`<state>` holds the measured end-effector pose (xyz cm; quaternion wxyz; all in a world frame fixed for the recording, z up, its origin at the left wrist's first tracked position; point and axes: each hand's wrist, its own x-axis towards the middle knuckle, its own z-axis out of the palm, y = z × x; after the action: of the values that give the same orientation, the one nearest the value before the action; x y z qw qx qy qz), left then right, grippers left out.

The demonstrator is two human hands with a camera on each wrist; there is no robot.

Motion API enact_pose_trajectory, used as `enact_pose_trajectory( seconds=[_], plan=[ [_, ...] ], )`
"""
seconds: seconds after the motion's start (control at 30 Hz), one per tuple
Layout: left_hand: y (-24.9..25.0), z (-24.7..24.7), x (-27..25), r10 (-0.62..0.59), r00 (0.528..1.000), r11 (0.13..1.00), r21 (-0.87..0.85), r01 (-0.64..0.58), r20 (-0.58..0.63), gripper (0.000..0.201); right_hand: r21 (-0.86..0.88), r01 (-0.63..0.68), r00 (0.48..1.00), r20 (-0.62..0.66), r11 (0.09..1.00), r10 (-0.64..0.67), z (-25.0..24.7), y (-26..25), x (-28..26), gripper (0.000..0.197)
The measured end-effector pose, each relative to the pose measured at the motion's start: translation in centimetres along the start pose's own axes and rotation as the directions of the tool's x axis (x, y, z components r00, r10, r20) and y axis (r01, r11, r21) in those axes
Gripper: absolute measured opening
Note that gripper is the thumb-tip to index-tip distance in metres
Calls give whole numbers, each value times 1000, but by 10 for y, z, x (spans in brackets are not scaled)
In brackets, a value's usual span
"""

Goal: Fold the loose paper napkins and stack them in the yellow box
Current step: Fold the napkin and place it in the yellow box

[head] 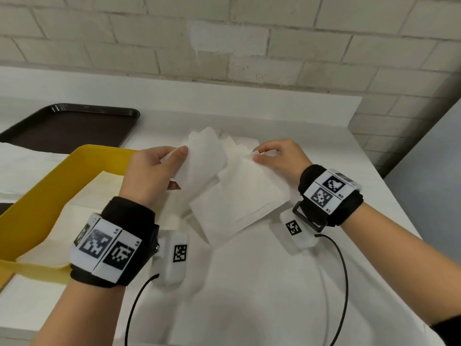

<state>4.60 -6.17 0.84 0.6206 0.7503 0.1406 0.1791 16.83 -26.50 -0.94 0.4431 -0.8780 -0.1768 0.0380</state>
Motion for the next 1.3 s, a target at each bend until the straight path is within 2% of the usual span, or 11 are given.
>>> enact_pose_trajectory(
  seconds=[0.1,0.3,0.4,0.47,0.63,0.8,0.93,1.03,1.07,1.13,1.3],
  plan=[
    [5,-1,6,31,998,1000,1,-31,-51,27,-178,-24,999,42,984,32,0,7,4,20],
    [9,3,13,39,997,994,-104,-45,-65,41,-294,22,999,35,956,-13,3,8,6,21],
    [10,4,13,15,993,973,-226,-41,-115,20,-193,73,996,-42,978,-83,0,3,7,19],
    [8,3,13,54,985,977,-193,-85,-161,11,-137,109,987,-106,985,-124,-5,-1,9,16],
    [6,4,13,276,942,961,55,-271,-193,27,-163,193,937,-260,967,-231,-19,-11,16,13],
    [2,6,19,174,969,985,47,-169,-177,42,45,246,907,-364,968,-213,-43,-32,19,19],
    [11,10,16,114,989,983,-133,-126,-96,37,198,326,912,-325,924,-252,-57,-60,2,21],
    [18,14,10,210,977,972,-104,-213,-42,13,337,355,927,-250,872,-280,-59,-74,-10,18],
    [19,14,8,248,968,967,-60,-249,-23,12,384,354,932,-227,853,-284,-59,-76,-12,18],
    [20,15,4,293,956,956,3,-293,33,36,432,347,937,-200,833,-286,-56,-80,-14,18],
    [30,27,-3,207,962,949,-275,-154,175,31,383,257,964,-161,887,-210,-35,-78,-11,18]
  ],
)
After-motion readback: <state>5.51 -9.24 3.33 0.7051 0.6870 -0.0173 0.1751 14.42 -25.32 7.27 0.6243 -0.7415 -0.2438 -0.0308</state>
